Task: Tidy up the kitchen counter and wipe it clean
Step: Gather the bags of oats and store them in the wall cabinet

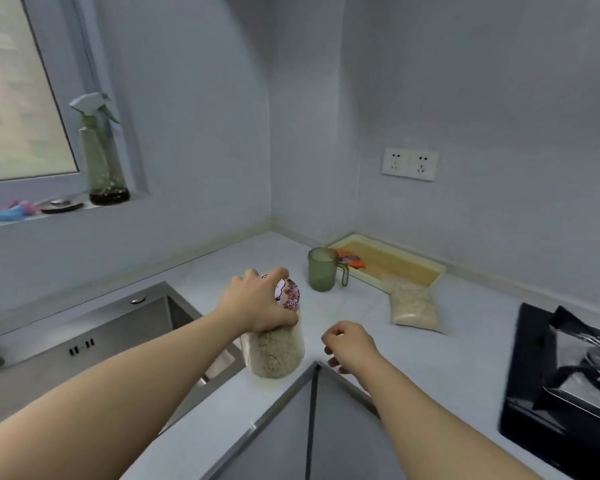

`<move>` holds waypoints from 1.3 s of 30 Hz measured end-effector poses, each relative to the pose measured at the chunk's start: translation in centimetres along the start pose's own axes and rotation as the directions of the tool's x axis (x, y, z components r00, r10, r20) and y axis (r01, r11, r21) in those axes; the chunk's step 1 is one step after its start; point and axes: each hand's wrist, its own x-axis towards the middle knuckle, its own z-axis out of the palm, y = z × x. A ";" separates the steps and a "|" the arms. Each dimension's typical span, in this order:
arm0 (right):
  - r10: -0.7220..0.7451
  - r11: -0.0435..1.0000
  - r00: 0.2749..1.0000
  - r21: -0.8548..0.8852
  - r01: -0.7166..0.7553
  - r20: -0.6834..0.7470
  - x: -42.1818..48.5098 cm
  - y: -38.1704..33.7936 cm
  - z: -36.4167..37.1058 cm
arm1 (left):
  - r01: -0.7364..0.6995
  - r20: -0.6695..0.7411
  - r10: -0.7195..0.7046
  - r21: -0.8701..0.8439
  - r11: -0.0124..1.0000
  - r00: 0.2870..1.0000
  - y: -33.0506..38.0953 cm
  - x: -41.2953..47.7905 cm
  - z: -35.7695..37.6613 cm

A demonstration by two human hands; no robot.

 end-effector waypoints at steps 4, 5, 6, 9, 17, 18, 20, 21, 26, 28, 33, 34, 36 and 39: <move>0.057 0.998 0.997 0.030 -0.055 -0.057 3.3 1.1 -2.8 | -0.062 0.007 0.062 -0.016 0.998 0.998 2.9 4.7 1.3; 0.080 0.996 0.994 0.031 -0.078 -0.077 4.4 1.4 -3.7 | -0.077 0.010 0.078 -0.031 0.997 0.997 3.7 6.2 1.5; 0.099 0.995 0.991 0.033 -0.097 -0.093 5.2 1.7 -4.4 | -0.090 0.015 0.091 -0.044 0.995 0.996 4.3 7.4 1.9; 0.135 0.990 0.977 0.061 -0.126 -0.165 8.1 2.0 -7.0 | -0.164 0.058 0.167 -0.053 0.985 0.984 6.4 11.8 2.7; 0.232 0.971 0.931 0.123 -0.205 -0.282 13.3 4.0 -11.2 | -0.286 0.135 0.290 -0.046 0.957 0.948 12.5 19.4 5.3; 0.238 0.970 0.929 0.121 -0.211 -0.285 13.5 4.2 -11.5 | -0.288 0.147 0.292 -0.045 0.956 0.945 13.0 19.9 5.5; 0.245 0.969 0.924 0.118 -0.219 -0.295 14.4 5.0 -12.7 | -0.290 0.175 0.293 -0.039 0.956 0.940 14.4 21.1 6.5; 0.246 0.968 0.923 0.115 -0.222 -0.296 14.8 5.4 -13.2 | -0.285 0.182 0.287 -0.036 0.958 0.941 14.9 21.4 6.9; 0.243 0.970 0.928 0.088 -0.227 -0.283 17.8 7.0 -16.2 | -0.227 0.189 0.227 -0.023 0.974 0.955 17.4 23.2 8.8; 0.235 0.972 0.928 0.050 -0.230 -0.290 18.9 7.6 -17.3 | -0.202 0.198 0.199 -0.003 0.979 0.960 18.1 24.1 9.4; 0.267 0.957 0.917 -0.030 -0.288 -0.295 21.4 8.5 -18.6 | -0.142 0.200 0.139 0.001 0.990 0.970 19.1 25.8 10.7; 0.270 0.953 0.921 -0.060 -0.298 -0.282 21.7 8.5 -18.6 | -0.130 0.194 0.127 0.001 0.992 0.973 19.2 25.9 10.9; 0.264 0.945 0.932 -0.128 -0.302 -0.249 22.5 8.3 -18.6 | -0.110 0.182 0.108 0.004 0.994 0.977 19.2 26.4 11.5; 0.248 0.928 0.945 -0.227 -0.295 -0.213 23.8 8.0 -18.3 | -0.084 0.183 0.079 0.015 0.996 0.980 19.3 27.2 11.9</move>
